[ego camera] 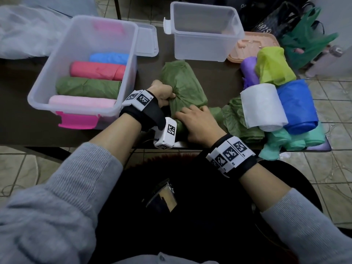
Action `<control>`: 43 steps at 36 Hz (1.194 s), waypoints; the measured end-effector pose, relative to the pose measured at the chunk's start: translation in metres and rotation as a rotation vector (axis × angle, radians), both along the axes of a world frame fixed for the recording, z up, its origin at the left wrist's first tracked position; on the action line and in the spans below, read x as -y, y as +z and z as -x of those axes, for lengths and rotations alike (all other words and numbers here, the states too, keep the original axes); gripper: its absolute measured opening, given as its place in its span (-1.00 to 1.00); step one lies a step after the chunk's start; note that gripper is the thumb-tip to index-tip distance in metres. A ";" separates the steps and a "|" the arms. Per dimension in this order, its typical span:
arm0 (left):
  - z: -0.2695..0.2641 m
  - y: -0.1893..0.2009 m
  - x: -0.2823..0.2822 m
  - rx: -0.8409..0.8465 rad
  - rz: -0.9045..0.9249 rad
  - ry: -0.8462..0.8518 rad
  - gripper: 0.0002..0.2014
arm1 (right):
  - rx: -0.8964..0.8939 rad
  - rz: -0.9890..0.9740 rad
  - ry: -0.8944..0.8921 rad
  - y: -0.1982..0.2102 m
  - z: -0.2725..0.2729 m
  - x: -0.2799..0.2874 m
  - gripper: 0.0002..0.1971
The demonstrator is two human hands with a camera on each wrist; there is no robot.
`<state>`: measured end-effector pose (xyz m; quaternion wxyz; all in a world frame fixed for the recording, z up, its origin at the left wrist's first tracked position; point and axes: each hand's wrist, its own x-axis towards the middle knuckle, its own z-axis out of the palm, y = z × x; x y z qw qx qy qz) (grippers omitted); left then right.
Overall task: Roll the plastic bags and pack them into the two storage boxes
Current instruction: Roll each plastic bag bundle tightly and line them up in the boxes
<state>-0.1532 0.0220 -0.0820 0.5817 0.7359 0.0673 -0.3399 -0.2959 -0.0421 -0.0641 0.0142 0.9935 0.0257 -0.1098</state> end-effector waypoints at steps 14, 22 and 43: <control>-0.006 0.010 0.005 0.035 0.009 -0.147 -0.75 | -0.052 -0.224 -0.066 0.006 -0.003 0.006 -0.64; -0.008 0.006 0.002 0.120 -0.094 -0.116 -0.60 | -0.190 -0.290 -0.080 0.008 -0.014 0.009 -0.42; 0.009 0.005 -0.018 0.533 -0.377 -0.052 -0.37 | -0.163 -0.559 -0.145 0.011 -0.027 0.029 -0.40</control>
